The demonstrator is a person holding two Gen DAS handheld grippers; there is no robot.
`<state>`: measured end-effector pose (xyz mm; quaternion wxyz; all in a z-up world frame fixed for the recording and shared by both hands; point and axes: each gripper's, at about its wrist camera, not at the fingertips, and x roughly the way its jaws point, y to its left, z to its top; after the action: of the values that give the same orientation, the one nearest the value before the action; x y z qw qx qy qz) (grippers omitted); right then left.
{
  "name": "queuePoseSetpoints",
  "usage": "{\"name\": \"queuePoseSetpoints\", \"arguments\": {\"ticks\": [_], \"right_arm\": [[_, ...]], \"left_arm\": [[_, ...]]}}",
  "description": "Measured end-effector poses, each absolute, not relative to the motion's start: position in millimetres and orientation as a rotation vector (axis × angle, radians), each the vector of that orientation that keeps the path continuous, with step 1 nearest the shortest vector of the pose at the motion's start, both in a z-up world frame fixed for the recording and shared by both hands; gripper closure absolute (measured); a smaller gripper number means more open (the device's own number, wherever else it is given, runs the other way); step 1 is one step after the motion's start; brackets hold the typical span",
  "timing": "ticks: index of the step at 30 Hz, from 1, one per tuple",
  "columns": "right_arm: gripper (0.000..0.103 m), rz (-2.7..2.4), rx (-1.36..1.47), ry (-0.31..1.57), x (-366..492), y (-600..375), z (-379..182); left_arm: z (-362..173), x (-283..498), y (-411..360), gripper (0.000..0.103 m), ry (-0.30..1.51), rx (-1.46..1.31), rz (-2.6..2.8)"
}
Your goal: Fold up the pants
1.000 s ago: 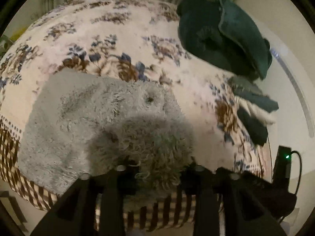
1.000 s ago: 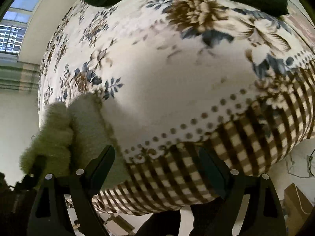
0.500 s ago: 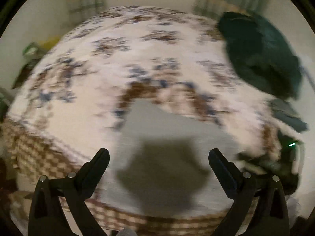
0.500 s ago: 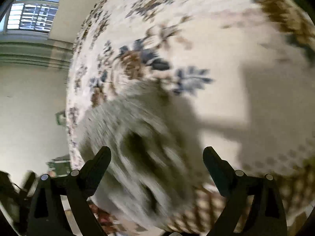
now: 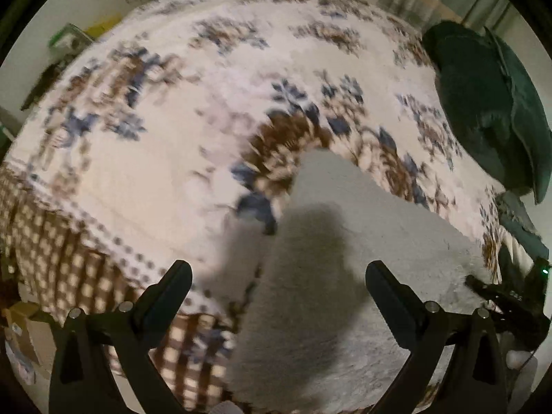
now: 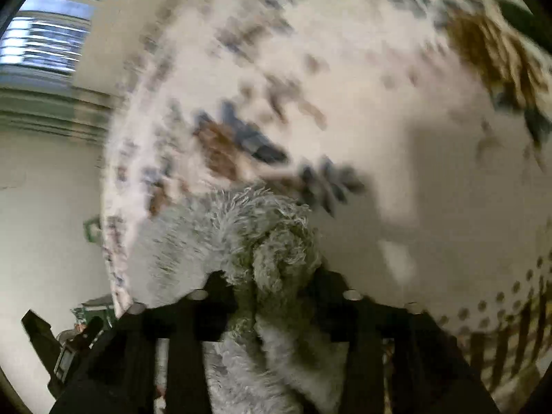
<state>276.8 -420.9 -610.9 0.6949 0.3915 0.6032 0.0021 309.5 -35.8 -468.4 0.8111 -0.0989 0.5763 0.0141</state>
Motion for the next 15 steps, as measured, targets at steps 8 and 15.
{"name": "queuePoseSetpoints", "arguments": {"ticks": [8,15], "right_arm": [[0.033,0.051,0.782,1.297,211,-403,-592],[0.033,-0.106,0.817,1.493,176,-426,-655]], "left_arm": [[-507,310,-53,0.000,1.313,-0.166,-0.006],[-533,297,-34,0.000,1.403,-0.197,-0.002]]}}
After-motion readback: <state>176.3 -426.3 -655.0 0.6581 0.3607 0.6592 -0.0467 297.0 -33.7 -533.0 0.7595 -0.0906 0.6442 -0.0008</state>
